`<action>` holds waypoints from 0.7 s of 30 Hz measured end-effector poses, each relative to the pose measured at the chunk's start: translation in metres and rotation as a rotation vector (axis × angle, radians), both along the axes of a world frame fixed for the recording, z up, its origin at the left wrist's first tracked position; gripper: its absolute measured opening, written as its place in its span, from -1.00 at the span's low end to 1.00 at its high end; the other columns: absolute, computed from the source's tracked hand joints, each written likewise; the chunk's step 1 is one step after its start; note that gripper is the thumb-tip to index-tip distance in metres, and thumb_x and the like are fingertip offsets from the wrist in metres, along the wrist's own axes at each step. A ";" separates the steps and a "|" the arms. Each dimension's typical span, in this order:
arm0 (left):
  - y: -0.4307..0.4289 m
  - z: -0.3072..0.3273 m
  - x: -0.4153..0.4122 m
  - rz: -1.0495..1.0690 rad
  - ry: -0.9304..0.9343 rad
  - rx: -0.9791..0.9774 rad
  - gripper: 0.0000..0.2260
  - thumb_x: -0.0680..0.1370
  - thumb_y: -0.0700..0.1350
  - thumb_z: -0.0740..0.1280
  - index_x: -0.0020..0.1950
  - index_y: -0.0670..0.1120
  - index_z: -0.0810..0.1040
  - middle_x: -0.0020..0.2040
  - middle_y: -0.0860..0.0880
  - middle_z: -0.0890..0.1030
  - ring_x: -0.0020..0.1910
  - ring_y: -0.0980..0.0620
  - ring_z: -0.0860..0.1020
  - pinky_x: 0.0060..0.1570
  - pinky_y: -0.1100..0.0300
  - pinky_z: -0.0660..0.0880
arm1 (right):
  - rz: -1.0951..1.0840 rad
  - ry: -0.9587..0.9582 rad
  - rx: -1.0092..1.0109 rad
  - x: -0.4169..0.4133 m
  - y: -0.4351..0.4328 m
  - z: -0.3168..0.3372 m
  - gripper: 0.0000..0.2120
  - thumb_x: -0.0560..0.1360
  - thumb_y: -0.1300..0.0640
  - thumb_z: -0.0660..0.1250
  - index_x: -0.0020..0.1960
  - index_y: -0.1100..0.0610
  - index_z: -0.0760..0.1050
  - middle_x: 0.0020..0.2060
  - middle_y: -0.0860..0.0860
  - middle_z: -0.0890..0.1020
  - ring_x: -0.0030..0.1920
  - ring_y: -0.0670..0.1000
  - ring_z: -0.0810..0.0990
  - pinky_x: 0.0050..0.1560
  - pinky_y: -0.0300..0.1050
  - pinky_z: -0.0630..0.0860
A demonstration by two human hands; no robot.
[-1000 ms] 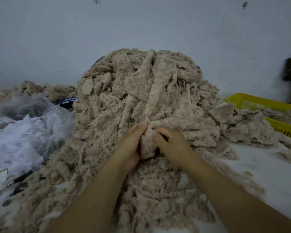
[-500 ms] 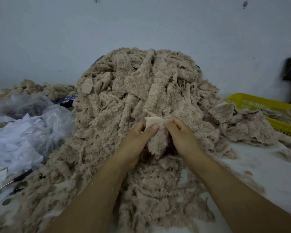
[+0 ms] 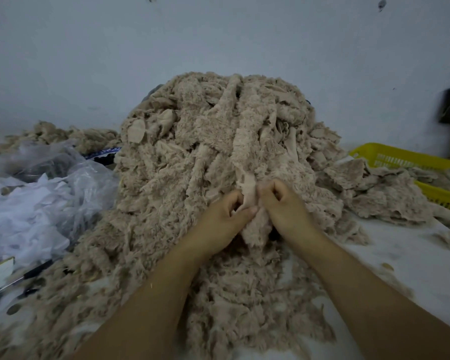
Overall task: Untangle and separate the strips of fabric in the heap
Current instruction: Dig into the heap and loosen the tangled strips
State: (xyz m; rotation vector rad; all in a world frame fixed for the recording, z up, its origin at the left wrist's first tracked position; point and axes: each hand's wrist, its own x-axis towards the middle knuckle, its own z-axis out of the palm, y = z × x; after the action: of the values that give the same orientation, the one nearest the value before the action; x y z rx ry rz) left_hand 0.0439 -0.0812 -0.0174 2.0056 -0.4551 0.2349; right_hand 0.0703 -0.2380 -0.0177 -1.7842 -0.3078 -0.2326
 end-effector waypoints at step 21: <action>-0.008 0.012 -0.009 -0.060 0.111 -0.068 -0.75 0.63 -0.02 0.32 -0.22 -0.04 0.44 -0.51 0.22 0.36 -0.53 0.24 0.28 -0.48 0.45 0.20 | -0.100 0.078 0.097 0.004 0.002 -0.001 -0.68 0.63 -0.07 0.22 -0.23 0.06 0.31 -0.36 -0.04 0.42 -0.34 -0.10 0.38 -0.30 -0.18 0.33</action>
State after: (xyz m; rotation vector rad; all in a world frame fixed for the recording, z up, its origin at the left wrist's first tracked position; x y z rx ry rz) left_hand 0.0346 -0.0895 -0.0055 1.9247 -0.4303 0.0995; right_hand 0.0739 -0.2358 -0.0184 -1.7097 -0.1496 -0.2445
